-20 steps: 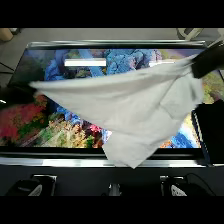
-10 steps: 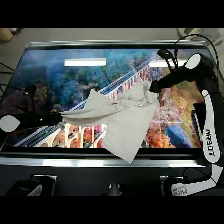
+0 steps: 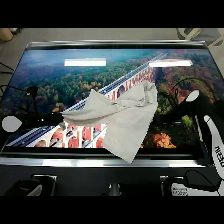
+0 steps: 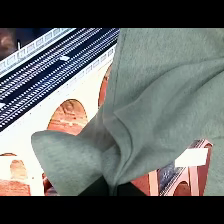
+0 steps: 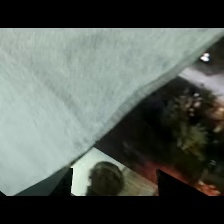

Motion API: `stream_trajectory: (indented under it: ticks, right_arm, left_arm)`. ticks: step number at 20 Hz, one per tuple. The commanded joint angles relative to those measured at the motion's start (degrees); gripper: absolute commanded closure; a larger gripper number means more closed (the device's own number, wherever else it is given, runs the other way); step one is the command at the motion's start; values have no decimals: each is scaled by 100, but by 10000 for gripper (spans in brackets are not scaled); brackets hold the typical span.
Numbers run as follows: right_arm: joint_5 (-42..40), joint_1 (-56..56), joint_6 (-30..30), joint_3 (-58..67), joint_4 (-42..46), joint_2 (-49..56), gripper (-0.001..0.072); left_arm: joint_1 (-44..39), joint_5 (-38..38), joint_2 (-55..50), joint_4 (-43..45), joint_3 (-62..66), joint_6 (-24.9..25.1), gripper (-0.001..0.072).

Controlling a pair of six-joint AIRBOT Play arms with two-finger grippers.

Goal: Fold the shirts.

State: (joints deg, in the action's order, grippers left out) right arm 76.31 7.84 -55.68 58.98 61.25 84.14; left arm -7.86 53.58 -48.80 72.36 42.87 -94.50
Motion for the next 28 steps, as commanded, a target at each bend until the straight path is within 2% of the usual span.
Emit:
stream_trajectory:
  ticks: [1, 4, 5, 6, 7, 9, 10, 11, 14, 17, 18, 19, 21, 25, 28]
  right_arm:
    - [-1311, -208, -149, -1274, -986, -136, 143]
    - [-1606, -717, -229, -1292, -1185, 28, 156]
    - [-1869, -846, -321, -1290, -1241, 39, 278]
    - [-1934, -879, -319, -1215, -1248, 35, 581]
    - [-1818, -839, -227, -1025, -1224, -13, 689]
    - [-1552, -658, 332, -352, -800, -380, 689]
    - [-1373, -535, 435, 153, -424, -667, 689]
    - [-1279, -400, 461, 752, -24, -1014, 689]
    - [-1633, -17, 452, 2983, 1047, -2378, 689]
    - [-2881, 22, 457, 4444, 1746, -3746, 689]
    - [-3209, 22, 448, 4548, 1733, -4122, 689]
    - [-3373, 22, 424, 4546, 1668, -4446, 689]
    - [-3099, 22, 426, 4546, 1641, -4791, 689]
    - [-2337, 22, 426, 4546, 2037, -4813, 689]
    - [-1635, 22, 428, 4546, 2087, -4433, 689]
  left_arm:
    - [-2, -11, 0, -81, -4, 15, 674]
    - [-2, -13, 2, -236, -4, 15, 674]
    - [-2, -11, 4, -236, -4, 17, 674]
    - [-2, -4, 2, -229, 15, 24, 675]
    - [4, -4, 20, -229, 98, 186, 675]
    - [4, -9, 146, -208, 575, 890, 675]
    - [4, -11, 243, -76, 968, 1102, 675]
    - [4, -13, 352, 186, 1467, 1113, 676]
    - [4, -76, 706, 857, 3650, 1014, 676]
    - [2, -673, 992, 1163, 5525, 184, 675]
    - [-2, -859, 1073, 990, 5755, -225, 675]
    - [-2, -927, 1174, 623, 5812, -319, 675]
    - [-2, -640, 1283, 396, 5799, -52, 675]
    - [4, -111, 1248, 997, 5794, 61, 676]
    - [4, 957, 977, 1305, 5786, 59, 676]
